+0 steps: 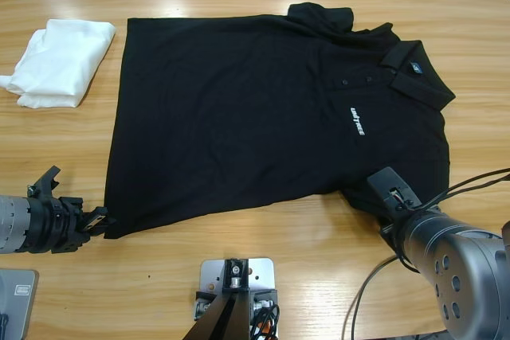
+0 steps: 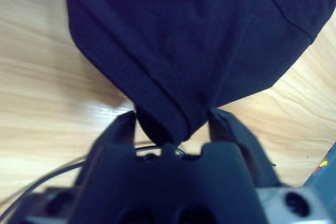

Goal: Fold clothes

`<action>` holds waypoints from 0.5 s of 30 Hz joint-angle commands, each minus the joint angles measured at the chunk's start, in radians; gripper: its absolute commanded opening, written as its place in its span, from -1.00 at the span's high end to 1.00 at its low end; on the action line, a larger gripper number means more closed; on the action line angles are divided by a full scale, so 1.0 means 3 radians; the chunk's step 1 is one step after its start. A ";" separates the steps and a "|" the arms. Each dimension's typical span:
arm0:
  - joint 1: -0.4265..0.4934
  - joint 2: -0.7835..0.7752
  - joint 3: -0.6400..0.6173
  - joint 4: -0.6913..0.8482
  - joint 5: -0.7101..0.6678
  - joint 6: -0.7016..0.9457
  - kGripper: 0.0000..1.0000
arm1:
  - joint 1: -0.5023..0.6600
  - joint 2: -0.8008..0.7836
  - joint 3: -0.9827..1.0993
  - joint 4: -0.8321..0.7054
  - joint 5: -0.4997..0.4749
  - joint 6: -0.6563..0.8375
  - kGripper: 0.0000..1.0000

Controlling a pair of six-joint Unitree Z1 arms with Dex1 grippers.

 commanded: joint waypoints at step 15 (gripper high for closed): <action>-0.0078 -0.0002 0.0061 0.0044 0.0029 -0.0010 1.00 | 0.0005 -0.0261 -0.0008 0.0406 0.0090 -0.0354 1.00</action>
